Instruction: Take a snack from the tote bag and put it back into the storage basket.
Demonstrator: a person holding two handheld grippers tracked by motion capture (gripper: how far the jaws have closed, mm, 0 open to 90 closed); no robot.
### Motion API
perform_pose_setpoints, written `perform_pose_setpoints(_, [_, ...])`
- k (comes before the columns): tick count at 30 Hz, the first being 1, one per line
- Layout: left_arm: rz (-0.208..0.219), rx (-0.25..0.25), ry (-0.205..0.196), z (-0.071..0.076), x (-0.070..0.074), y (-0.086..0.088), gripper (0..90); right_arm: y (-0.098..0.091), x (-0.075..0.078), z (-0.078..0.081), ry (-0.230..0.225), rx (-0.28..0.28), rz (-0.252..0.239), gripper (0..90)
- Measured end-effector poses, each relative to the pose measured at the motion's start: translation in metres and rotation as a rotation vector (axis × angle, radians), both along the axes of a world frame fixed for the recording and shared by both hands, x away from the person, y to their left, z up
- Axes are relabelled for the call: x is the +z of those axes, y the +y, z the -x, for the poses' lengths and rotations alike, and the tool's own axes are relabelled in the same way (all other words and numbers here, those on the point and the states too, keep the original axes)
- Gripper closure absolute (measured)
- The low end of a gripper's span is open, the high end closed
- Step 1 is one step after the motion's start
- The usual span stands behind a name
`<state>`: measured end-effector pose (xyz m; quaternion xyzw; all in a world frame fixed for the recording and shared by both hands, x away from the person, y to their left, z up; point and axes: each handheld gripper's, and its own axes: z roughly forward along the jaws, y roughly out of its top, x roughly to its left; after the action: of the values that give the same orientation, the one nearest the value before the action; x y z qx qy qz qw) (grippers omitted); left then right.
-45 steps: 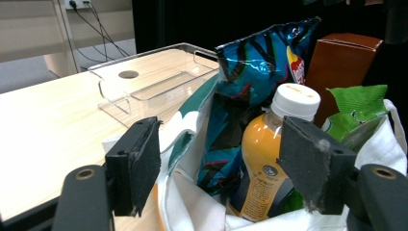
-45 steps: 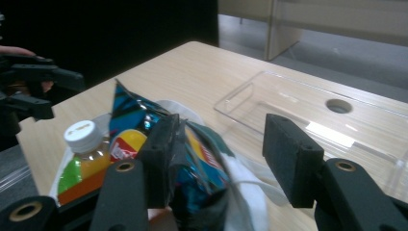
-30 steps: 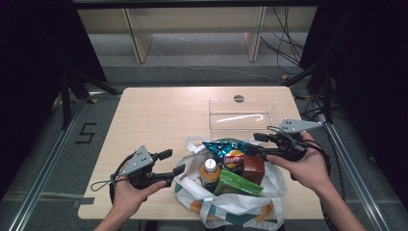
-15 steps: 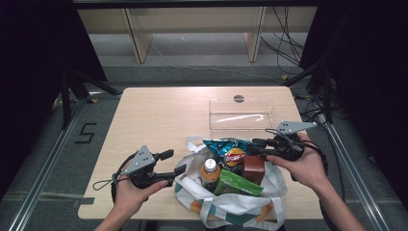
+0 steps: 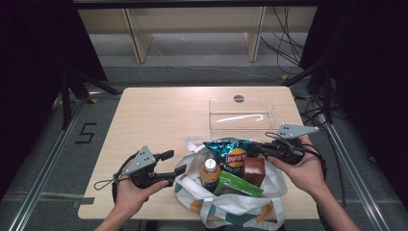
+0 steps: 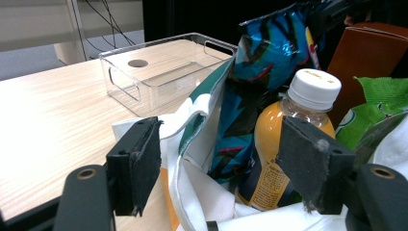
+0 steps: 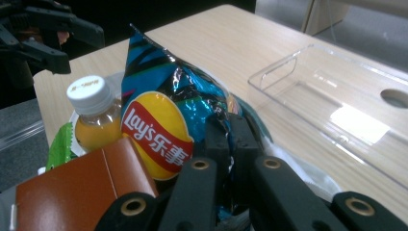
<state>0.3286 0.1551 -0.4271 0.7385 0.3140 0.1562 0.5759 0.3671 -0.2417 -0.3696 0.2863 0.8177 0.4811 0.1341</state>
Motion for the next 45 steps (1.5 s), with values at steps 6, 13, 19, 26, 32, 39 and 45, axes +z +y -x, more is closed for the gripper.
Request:
perform_pose_setpoints(6, [0.005, -0.012, -0.004, -0.002, -0.001, -0.001, 31.0, 0.0, 0.004, 0.005, -0.045, -0.009, -0.036, 90.0])
perform_pose_setpoints(13, [-0.006, -0.008, 0.003, -0.001, -0.002, -0.001, 31.3, 0.001, 0.009, 0.008, -0.054, -0.011, -0.093, 90.0])
perform_pose_setpoints(19, [-0.006, -0.011, 0.004, -0.001, -0.002, -0.001, 31.4, 0.0, 0.013, 0.01, -0.085, -0.02, -0.131, 90.0])
perform_pose_setpoints(26, [0.006, -0.016, 0.005, -0.002, -0.003, -0.003, 31.4, 0.0, 0.017, 0.012, -0.097, -0.032, -0.175, 90.0])
perform_pose_setpoints(32, [0.003, -0.015, 0.008, -0.001, -0.003, -0.003, 31.5, -0.002, 0.023, 0.011, -0.106, -0.038, -0.193, 90.0])
perform_pose_setpoints(39, [0.002, -0.013, 0.011, -0.002, -0.003, -0.003, 31.6, -0.001, 0.023, 0.011, -0.12, -0.047, -0.207, 90.0])
perform_pose_setpoints(45, [0.013, -0.016, 0.013, -0.003, -0.005, -0.004, 31.7, 0.0, 0.032, 0.014, -0.136, -0.072, -0.258, 90.0])
